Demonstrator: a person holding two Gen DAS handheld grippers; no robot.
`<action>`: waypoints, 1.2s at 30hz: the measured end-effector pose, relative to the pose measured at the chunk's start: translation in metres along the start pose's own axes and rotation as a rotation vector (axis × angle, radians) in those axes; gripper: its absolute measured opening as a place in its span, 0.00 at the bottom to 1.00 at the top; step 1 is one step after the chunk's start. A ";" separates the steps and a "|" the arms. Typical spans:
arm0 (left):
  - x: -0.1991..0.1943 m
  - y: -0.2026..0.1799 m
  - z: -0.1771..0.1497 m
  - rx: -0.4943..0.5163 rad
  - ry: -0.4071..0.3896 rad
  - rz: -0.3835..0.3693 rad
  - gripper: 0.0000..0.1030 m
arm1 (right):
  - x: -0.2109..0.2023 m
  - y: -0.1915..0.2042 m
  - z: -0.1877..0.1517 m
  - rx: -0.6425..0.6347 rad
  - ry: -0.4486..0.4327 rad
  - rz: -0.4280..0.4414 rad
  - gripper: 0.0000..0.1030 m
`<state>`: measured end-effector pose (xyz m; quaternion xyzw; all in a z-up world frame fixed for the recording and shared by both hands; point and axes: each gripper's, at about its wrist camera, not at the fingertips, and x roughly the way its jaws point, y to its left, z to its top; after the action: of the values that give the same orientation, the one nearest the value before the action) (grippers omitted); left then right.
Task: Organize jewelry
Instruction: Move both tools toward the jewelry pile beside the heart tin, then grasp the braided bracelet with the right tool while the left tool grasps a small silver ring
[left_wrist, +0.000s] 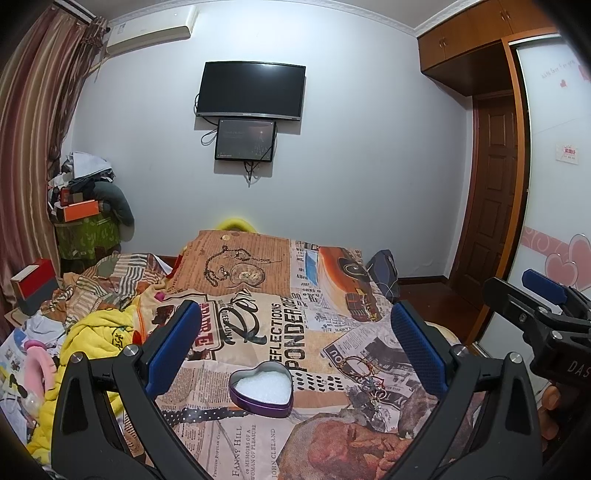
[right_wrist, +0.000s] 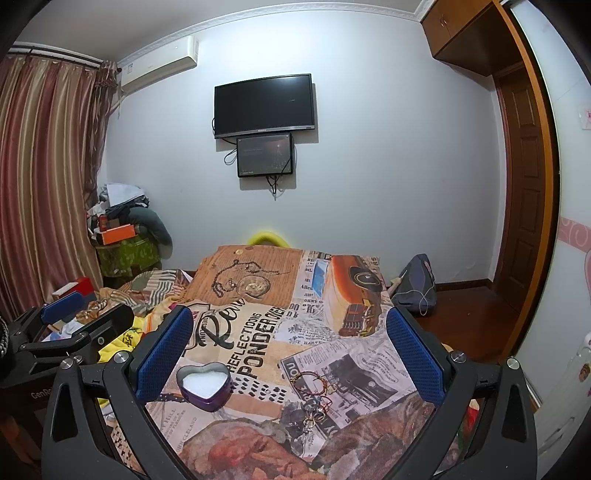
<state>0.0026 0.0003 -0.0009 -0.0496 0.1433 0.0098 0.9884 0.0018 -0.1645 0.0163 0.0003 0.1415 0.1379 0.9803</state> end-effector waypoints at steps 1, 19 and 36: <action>0.000 0.000 0.000 0.001 0.000 -0.001 1.00 | 0.000 0.000 0.000 0.001 0.001 0.000 1.00; 0.003 -0.001 0.000 0.005 0.008 0.002 1.00 | 0.006 -0.008 -0.002 0.010 0.013 -0.003 1.00; 0.091 -0.025 -0.031 0.069 0.233 -0.042 1.00 | 0.059 -0.069 -0.041 0.062 0.193 -0.105 1.00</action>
<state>0.0817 -0.0275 -0.0537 -0.0195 0.2561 -0.0218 0.9662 0.0638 -0.2163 -0.0426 0.0100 0.2393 0.0813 0.9675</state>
